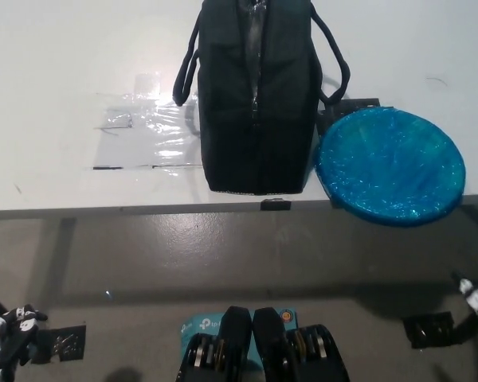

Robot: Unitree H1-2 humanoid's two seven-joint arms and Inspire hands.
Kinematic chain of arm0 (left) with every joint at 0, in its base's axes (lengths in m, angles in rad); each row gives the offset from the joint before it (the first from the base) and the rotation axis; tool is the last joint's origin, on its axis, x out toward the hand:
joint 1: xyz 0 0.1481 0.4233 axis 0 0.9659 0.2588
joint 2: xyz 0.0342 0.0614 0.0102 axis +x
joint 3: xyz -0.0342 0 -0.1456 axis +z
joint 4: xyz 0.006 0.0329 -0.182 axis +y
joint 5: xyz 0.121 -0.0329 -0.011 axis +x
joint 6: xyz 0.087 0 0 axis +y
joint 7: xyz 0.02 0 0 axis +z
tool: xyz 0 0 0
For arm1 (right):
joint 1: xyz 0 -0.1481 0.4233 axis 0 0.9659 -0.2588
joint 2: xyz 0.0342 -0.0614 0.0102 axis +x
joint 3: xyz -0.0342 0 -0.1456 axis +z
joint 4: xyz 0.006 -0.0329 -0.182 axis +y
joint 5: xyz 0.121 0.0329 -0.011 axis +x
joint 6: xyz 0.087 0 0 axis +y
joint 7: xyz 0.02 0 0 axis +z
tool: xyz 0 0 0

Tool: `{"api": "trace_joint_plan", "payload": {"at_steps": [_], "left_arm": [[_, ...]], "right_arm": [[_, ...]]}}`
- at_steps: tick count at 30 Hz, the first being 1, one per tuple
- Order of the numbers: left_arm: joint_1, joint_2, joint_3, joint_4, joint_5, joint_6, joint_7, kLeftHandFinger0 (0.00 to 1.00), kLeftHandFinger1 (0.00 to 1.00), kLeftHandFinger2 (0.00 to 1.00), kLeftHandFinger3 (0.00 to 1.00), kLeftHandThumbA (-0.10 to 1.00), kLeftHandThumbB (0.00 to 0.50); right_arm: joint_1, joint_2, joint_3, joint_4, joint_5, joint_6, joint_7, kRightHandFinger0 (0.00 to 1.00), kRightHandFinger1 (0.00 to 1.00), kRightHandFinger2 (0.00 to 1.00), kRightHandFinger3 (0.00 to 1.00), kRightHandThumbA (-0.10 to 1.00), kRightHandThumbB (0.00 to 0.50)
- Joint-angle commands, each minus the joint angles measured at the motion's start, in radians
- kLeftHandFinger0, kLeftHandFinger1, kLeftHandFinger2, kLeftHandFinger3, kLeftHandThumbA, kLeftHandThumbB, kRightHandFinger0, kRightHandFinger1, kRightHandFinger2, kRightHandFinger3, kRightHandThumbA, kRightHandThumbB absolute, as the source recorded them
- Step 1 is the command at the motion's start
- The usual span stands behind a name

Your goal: The robot uses its right hand to pick up a stack of plates kept in the middle of the desk and put it inside a bag kept next to it

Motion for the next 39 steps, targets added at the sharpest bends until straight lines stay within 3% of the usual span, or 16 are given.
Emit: {"api": "trace_joint_plan", "payload": {"at_steps": [1,9,13,19,22,28,39], "left_arm": [[-0.025,0.057,0.005,-0.009,0.0,-0.02,-0.011,0.0,0.0,0.12,0.23,0.05,0.5],[-0.023,0.06,0.003,-0.001,0.006,-0.037,-0.014,0.0,0.0,0.13,0.25,0.11,0.5],[-0.014,0.063,-0.001,-0.001,0.022,-0.053,-0.006,0.0,0.0,0.11,0.25,0.06,0.5],[-0.013,0.065,-0.001,-0.001,0.023,-0.071,-0.01,0.0,0.0,0.13,0.27,0.11,0.5],[-0.01,0.072,-0.002,-0.009,0.024,-0.065,-0.011,0.0,0.0,0.11,0.25,0.12,0.5],[-0.022,0.086,-0.008,-0.004,0.022,-0.063,-0.008,0.0,0.0,0.14,0.25,0.12,0.5],[-0.021,0.082,-0.01,-0.009,0.019,-0.071,0.002,0.0,0.0,0.15,0.27,0.17,0.5]], "right_arm": [[-0.175,-0.083,0.104,-0.225,-0.474,0.026,0.106,1.0,1.0,1.0,1.0,0.87,0.5],[-0.288,-0.125,0.167,-0.216,-0.536,0.018,0.168,1.0,1.0,1.0,1.0,0.74,0.5],[-0.331,-0.154,0.214,-0.201,-0.596,0.01,0.214,1.0,1.0,1.0,1.0,0.81,0.5],[-0.382,-0.204,0.286,-0.131,-0.617,-0.039,0.2,1.0,1.0,1.0,1.0,0.76,0.5],[-0.403,-0.265,0.341,-0.102,-0.619,-0.04,0.278,1.0,1.0,1.0,1.0,0.8,0.5],[-0.407,-0.338,0.398,-0.088,-0.629,-0.021,0.361,1.0,1.0,1.0,1.0,0.99,0.5],[-0.37,-0.345,0.387,-0.08,-0.588,0.017,0.442,1.0,1.0,1.0,1.0,0.96,0.5]]}}
